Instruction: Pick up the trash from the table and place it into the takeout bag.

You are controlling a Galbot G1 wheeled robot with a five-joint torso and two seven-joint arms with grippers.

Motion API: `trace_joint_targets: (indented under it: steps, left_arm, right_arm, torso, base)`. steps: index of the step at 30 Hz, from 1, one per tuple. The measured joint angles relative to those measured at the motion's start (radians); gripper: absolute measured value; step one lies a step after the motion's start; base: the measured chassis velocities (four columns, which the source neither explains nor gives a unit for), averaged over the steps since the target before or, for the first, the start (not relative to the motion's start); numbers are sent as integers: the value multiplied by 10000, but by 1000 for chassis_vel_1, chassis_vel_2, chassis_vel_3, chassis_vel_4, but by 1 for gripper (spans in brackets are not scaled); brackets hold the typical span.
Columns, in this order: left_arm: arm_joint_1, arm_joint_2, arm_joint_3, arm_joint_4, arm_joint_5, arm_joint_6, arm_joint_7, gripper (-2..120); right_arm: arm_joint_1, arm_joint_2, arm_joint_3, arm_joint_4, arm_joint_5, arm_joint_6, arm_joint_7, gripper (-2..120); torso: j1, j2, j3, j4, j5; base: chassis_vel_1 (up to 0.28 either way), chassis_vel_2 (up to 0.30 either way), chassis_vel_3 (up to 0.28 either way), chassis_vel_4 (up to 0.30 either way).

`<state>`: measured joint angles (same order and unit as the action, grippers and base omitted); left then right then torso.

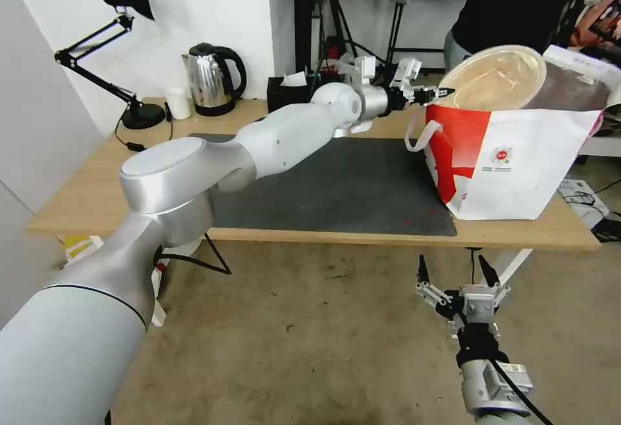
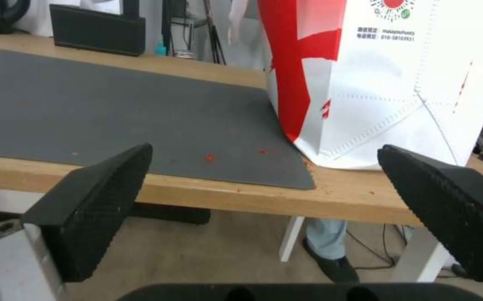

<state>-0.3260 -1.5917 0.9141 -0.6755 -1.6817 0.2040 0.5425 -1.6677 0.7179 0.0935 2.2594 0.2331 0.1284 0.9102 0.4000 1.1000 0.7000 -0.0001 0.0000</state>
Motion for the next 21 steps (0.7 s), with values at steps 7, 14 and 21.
trace_joint_targets:
  steps: [7, 14, 21]
  left_arm:
    - [-55, -2, 42, 34, 241, 121, 453, 15]
    - [-76, 1, -63, 104, 250, 170, 473, 40]
    - [-86, -3, -34, 98, 256, 195, 475, 66]
  right_arm:
    - [0, 0, 0, -1, 0, 0, 0, 100]
    - [0, 0, 0, 0, 0, 0, 0, 100]
    - [-1, 0, 0, 0, 0, 0, 0, 100]
  torso:
    - [0, 0, 1, 0, 0]
    - [-1, 0, 0, 1, 0]
    - [0, 0, 0, 0, 0]
  base:
    - [0, 0, 0, 0]
    - [0, 0, 0, 0]
    - [0, 0, 0, 0]
